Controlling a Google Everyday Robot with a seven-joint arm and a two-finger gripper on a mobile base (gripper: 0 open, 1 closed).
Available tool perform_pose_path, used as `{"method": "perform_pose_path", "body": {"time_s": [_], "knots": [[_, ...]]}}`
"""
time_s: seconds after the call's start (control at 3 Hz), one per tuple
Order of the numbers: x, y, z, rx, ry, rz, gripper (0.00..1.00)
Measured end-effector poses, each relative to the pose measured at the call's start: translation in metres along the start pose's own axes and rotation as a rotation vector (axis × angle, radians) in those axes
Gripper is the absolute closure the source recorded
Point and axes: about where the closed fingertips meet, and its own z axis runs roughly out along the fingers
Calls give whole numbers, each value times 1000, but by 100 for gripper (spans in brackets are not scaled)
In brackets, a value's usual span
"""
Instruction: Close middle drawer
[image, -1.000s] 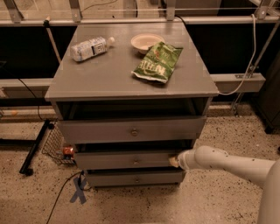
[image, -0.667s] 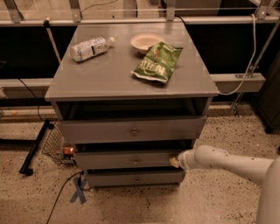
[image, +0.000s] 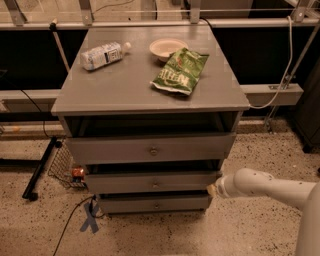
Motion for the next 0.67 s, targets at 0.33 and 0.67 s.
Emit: {"method": "perform_pose_path", "body": {"time_s": [0.33, 0.67], "knots": [[16, -30, -8, 46, 45, 53, 100], [28, -57, -18, 94, 74, 95, 100]]}}
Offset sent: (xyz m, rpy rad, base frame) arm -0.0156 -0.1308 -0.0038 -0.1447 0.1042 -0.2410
